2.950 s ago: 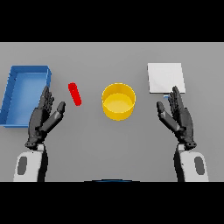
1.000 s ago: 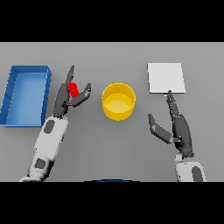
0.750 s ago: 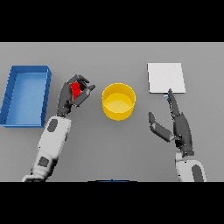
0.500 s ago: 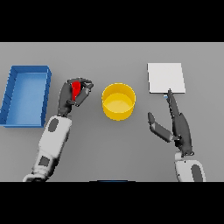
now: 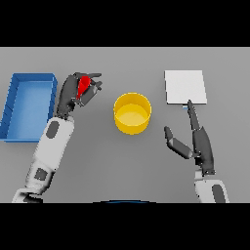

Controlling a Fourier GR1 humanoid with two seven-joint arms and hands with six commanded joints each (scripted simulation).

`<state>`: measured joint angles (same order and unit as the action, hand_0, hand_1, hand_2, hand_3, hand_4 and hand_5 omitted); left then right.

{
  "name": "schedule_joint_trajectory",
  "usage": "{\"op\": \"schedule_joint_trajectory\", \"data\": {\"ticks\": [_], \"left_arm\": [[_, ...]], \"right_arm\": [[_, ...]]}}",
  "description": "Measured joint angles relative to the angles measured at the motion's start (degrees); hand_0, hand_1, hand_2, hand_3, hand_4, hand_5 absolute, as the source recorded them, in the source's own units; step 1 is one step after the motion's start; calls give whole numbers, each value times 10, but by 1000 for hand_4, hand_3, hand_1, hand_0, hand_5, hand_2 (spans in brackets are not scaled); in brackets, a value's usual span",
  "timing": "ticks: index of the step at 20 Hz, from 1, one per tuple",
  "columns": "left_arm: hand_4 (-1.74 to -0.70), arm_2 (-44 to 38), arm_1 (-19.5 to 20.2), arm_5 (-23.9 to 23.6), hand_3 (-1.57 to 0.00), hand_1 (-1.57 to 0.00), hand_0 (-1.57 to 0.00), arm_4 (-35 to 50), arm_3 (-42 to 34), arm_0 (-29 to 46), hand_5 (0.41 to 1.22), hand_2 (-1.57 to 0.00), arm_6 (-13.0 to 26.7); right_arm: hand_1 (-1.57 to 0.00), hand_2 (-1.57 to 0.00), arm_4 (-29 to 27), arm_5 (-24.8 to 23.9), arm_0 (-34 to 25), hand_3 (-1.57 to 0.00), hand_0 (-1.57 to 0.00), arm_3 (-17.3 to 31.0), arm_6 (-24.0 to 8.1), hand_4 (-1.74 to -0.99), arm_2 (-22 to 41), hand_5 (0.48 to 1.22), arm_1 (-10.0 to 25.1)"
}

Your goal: Pick up the red beaker and tilt it to pour out 1 green nut into yellow bowl. Pick up the yellow bowl and place it on the metallic measuring scale.

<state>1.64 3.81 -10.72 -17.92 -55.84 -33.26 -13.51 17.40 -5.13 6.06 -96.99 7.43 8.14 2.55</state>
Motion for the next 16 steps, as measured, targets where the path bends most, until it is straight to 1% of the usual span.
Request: {"op": "schedule_joint_trajectory", "data": {"ticks": [1,3,4,6,8,9,11,12,13,14,15,16], "left_arm": [[-1734,24,13,2,-1551,-1557,-1557,-29,-12,-4,1139,-1557,18],[-1735,69,42,22,-1555,-1560,-1559,-79,-32,-12,1132,-1560,50],[-1735,82,49,30,-1555,-1560,-1559,-92,-40,-13,1127,-1560,60],[-1735,99,57,41,-1555,-1560,-1559,-105,-48,-16,1128,-1560,77],[-1736,110,56,45,-1558,-1562,-1562,-114,-45,-19,1144,-1562,89],[-1737,121,70,55,-1561,-1564,-1564,-128,-44,-29,1149,-1564,93],[-1739,158,87,74,-1564,-1566,-1566,-174,-34,-64,1153,-1566,116],[-1739,180,94,85,-1566,-1567,-1567,-199,-28,-79,1166,-1567,120],[-1739,204,97,97,-1567,-1568,-1568,-224,-21,-99,1177,-1568,122],[-1740,223,100,108,-1568,-1569,-1569,-243,-9,-113,1186,-1569,121],[-1740,241,104,123,-1568,-1569,-1569,-263,1,-132,1193,-1569,132],[-1740,256,109,135,-1569,-1570,-1569,-280,16,-150,1199,-1569,131]], "right_arm": [[1,1,-2,4,-1,1,1,-6,0,-1095,1,660,1],[1,1,0,5,-4,1,1,0,-7,-1092,2,663,2],[1,1,-5,7,0,1,1,-1,-1,-1092,0,667,1],[1,1,-8,9,-2,1,1,-5,4,-1092,-1,665,3],[1,1,-1,5,1,1,1,-1,-7,-1096,1,666,2],[1,1,-1,6,5,1,1,-6,-1,-1096,4,670,1],[1,1,-8,14,8,1,1,-11,9,-1069,3,685,4],[1,1,-9,14,1,1,1,-8,1,-1062,2,690,3],[1,1,-3,14,6,1,1,-8,6,-1056,8,692,1],[1,1,1,11,6,1,1,-4,6,-1054,8,691,1],[1,1,3,9,1,1,1,-3,0,-1062,9,691,-2],[1,1,2,11,2,1,1,-7,6,-1068,9,689,1]]}}
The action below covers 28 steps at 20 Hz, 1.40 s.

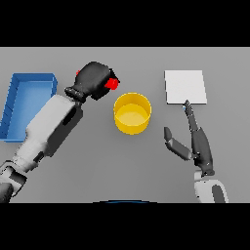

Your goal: Pick up the red beaker and tilt it to pour out 1 green nut into yellow bowl. Pick up the yellow bowl and place it on the metallic measuring scale.

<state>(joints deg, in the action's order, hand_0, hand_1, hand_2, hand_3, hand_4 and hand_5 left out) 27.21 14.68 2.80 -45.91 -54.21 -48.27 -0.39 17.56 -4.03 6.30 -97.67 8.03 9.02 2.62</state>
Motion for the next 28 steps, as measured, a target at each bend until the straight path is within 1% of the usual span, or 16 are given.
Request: {"op": "schedule_joint_trajectory", "data": {"ticks": [3,4,5,6,7,8,10,12,15,17,20,21,22,23,24,28], "left_arm": [[-1612,61,7,57,-1570,-1570,-1570,-51,20,-46,1210,-1570,-11],[-1582,78,8,74,-1570,-1570,-1570,-63,25,-58,1212,-1570,-13],[-1612,95,8,91,-1570,-1571,-1570,-77,28,-72,1214,-1571,-8],[-1637,109,13,105,-1570,-1571,-1571,-88,35,-81,1215,-1571,-10],[-1657,123,11,117,-1571,-1571,-1571,-96,40,-92,1216,-1571,-10],[-1672,137,7,121,-1571,-1571,-1571,-109,55,-111,1217,-1571,-14],[-1696,171,-1,129,-1571,-1571,-1571,-135,72,-127,1219,-1571,-14],[-1712,199,5,141,-1571,-1571,-1571,-158,85,-151,1219,-1571,-22],[-1726,231,-3,141,-1571,-1571,-1571,-185,116,-180,1220,-1571,-25],[-1732,248,-8,137,-1571,-1571,-1571,-194,123,-189,1220,-1571,-28],[-1736,273,-11,125,-1571,-1571,-1571,-210,122,-189,1221,-1571,-22],[-1736,282,-16,115,-1571,-1571,-1571,-219,127,-191,1221,-1571,-12],[-1737,293,-23,109,-1571,-1571,-1571,-227,133,-191,1221,-1571,-7],[-1736,305,-24,106,-1571,-1571,-1571,-236,131,-193,1221,-1571,-5],[-1735,314,-29,100,-1571,-1571,-1571,-241,135,-197,1221,-1571,-6],[-1733,360,-39,118,-1571,-1571,-1571,-270,148,-229,1221,-1571,-23]], "right_arm": [[1,1,1,-3,3,1,1,3,6,-1063,1,681,-4],[1,1,-6,0,-1,1,1,2,2,-1063,-1,681,-5],[1,1,-11,3,2,1,1,-5,5,-1060,-3,675,-2],[1,1,-11,6,6,1,1,-1,-6,-1057,1,674,-8],[1,1,-16,8,3,1,1,-1,-5,-1056,-2,672,-6],[1,1,-13,5,-5,1,1,4,-12,-1065,-5,676,-3],[1,1,-16,14,-3,1,1,5,-5,-1066,-1,689,-2],[1,1,-13,11,-11,1,1,9,-11,-1064,-1,690,-2],[1,1,-13,12,1,1,1,7,3,-1060,6,700,-10],[1,1,-13,9,0,1,1,3,-6,-1060,0,696,-5],[1,1,-31,19,-3,1,1,8,6,-1058,-3,700,-7],[1,1,-27,16,0,1,1,9,12,-1053,-3,697,-8],[1,1,-21,11,-4,1,1,14,3,-1055,-3,691,-9],[1,1,-19,10,0,1,1,15,6,-1065,-1,684,-10],[1,1,-12,3,-5,1,1,14,-1,-1076,-1,678,-12],[1,1,-1,-2,-5,1,1,12,10,-1073,4,675,-12]]}}
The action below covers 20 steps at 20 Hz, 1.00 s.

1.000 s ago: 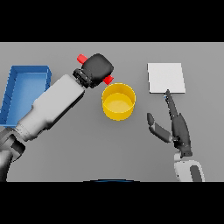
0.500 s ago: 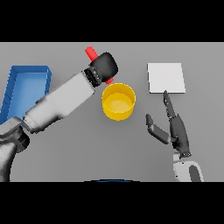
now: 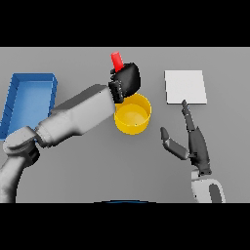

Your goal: Pick up the red beaker and tilt it to pour out 1 green nut into yellow bowl. Pick up the yellow bowl and place it on the metallic measuring scale.

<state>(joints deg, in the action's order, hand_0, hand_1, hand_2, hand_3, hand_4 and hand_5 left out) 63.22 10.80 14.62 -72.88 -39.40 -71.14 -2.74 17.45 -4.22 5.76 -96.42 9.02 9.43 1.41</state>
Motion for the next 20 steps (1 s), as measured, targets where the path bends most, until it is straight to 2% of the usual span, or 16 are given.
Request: {"op": "schedule_joint_trajectory", "data": {"ticks": [2,5,6,7,8,10,13,14,15,18,19,20], "left_arm": [[-1732,28,-2,14,-1571,-1571,-1571,-16,9,-22,1221,-1571,-23],[-1728,58,-16,32,-1571,-1571,-1571,-32,18,-44,1221,-1571,-34],[-1728,61,-21,33,-1571,-1571,-1571,-33,23,-46,1221,-1571,-27],[-1728,66,-17,35,-1571,-1571,-1571,-34,22,-53,1221,-1571,-33],[-1729,66,-15,40,-1571,-1571,-1571,-31,27,-63,1221,-1571,-39],[-1726,50,-10,2,-1571,-1571,-1571,-16,42,-84,1221,-1571,-53],[-1728,20,7,2,-1571,-1571,-1571,8,73,-136,1221,-1571,-59],[-1731,4,19,-4,-1263,-1571,-1571,22,82,-147,1221,-1571,-63],[-1733,-15,23,-3,-1023,-1571,-1571,37,97,-159,1221,-1571,-52],[-1729,-71,41,-24,-1290,-1571,-1571,90,147,-189,1221,-1571,-56],[-1731,-100,50,-15,-1346,-1571,-1571,119,165,-197,1221,-1571,-47],[-1733,-127,57,-13,-1391,-1571,-1571,144,186,-201,1221,-1571,-28]], "right_arm": [[1,1,-2,-2,-2,1,1,5,-2,-1061,-1,671,-4],[1,1,0,-5,-9,1,1,10,-8,-1047,-4,681,-3],[1,1,-2,-3,-8,1,1,5,1,-1041,-6,683,3],[1,1,0,-5,-17,1,1,4,-11,-1035,-7,685,2],[1,1,0,-2,-8,1,1,-4,-6,-1027,-3,686,2],[1,1,-2,0,-10,1,1,-3,-11,-1035,-6,685,6],[1,1,14,-7,-4,1,1,0,-4,-1023,4,682,1],[1,1,18,-9,-1,1,1,-2,-1,-1024,4,681,3],[1,1,13,-8,2,1,1,-3,0,-1028,0,680,8],[1,1,6,-4,-3,1,1,-6,-14,-1001,1,683,1],[1,1,8,-6,-1,1,1,-4,1,-996,2,681,1],[1,1,7,-7,-7,1,1,-1,-5,-996,-1,675,2]]}}
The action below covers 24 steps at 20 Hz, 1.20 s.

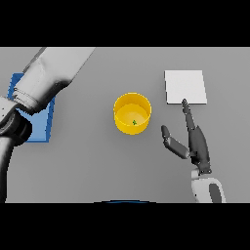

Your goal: Pick up the red beaker and tilt it to pour out 1 green nut into yellow bowl. Pick up the yellow bowl and place it on the metallic measuring scale.

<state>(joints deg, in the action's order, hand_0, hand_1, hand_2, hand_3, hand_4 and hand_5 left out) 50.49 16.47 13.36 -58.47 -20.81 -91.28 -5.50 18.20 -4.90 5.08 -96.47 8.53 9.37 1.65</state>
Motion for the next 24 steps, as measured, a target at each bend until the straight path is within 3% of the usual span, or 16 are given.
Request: {"op": "schedule_joint_trajectory", "data": {"ticks": [6,9,11,13,15,17,21,24], "left_arm": [[-1739,-150,85,-39,-1453,-1571,-1571,162,63,15,1221,-1571,78],[-1740,-210,139,-95,-1417,-1571,-1571,242,76,62,1221,-1571,94],[-1740,-237,161,-124,-1425,-1571,-1571,285,80,98,1221,-1571,130],[-1741,-273,182,-152,-1441,-1571,-1571,340,76,135,1221,-1571,154],[-1741,-296,193,-177,-1459,-1571,-1571,387,52,182,1221,-1571,160],[-1741,-318,195,-202,-1470,-1571,-1571,434,25,228,1221,-1571,193],[-1741,-337,206,-247,-1480,-1571,-1571,504,-76,328,1221,-1571,227],[-1741,-334,211,-282,-1442,-1571,-1571,541,-181,404,1221,-1571,289]], "right_arm": [[1,1,-11,3,-11,1,1,15,3,-1002,2,666,-12],[1,1,-24,6,-11,1,1,14,7,-1023,-5,654,-10],[1,1,-16,5,-13,1,1,7,-5,-1044,-4,654,-3],[1,1,-13,5,-4,1,1,5,3,-1057,3,652,-8],[1,1,-12,5,-8,1,1,14,-7,-1048,1,652,-6],[1,1,2,-3,-15,1,1,15,-10,-1048,3,651,-2],[1,1,18,-8,-11,1,1,3,-14,-1041,9,650,2],[1,1,9,-2,-12,1,1,16,-13,-1020,4,645,4]]}}
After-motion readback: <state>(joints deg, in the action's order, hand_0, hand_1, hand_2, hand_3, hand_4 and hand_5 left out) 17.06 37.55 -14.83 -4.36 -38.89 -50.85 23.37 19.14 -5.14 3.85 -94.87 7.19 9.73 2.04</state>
